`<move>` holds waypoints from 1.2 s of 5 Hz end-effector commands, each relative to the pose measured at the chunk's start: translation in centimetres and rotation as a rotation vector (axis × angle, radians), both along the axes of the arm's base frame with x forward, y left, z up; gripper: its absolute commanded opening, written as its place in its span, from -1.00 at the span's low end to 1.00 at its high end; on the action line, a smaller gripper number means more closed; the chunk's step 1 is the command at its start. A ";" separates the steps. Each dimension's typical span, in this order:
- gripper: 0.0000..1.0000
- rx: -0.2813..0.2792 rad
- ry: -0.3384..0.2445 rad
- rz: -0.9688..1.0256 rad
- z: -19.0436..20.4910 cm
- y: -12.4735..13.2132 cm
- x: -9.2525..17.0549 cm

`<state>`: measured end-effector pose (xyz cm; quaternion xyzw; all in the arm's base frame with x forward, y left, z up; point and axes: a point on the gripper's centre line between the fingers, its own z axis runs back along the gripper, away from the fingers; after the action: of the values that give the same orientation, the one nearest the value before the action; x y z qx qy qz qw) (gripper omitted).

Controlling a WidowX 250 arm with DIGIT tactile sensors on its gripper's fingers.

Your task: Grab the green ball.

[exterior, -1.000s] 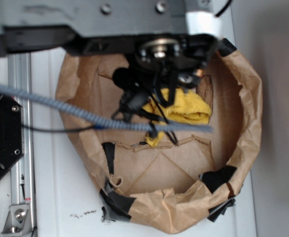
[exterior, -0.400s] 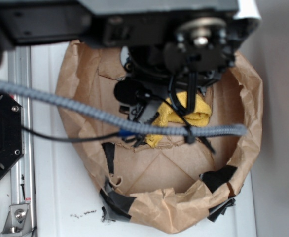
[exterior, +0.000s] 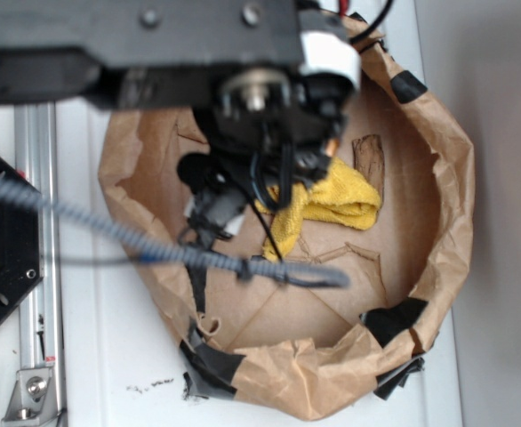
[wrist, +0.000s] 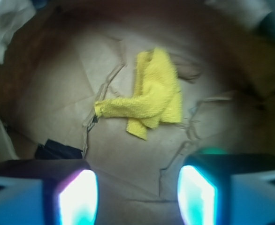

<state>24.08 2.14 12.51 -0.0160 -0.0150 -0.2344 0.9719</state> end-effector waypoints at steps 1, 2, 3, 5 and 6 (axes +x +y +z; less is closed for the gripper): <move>1.00 0.156 -0.162 -0.111 -2.4 3.2 2.1; 1.00 0.179 -0.118 -0.205 -4.3 4.6 2.2; 1.00 0.125 -0.065 -0.262 -5.6 5.5 1.3; 1.00 0.132 -0.042 -0.297 -5.5 7.6 1.7; 1.00 0.172 -0.030 -0.320 -6.1 7.8 1.8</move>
<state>24.64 9.54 5.41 0.0559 0.0094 -0.3902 0.9190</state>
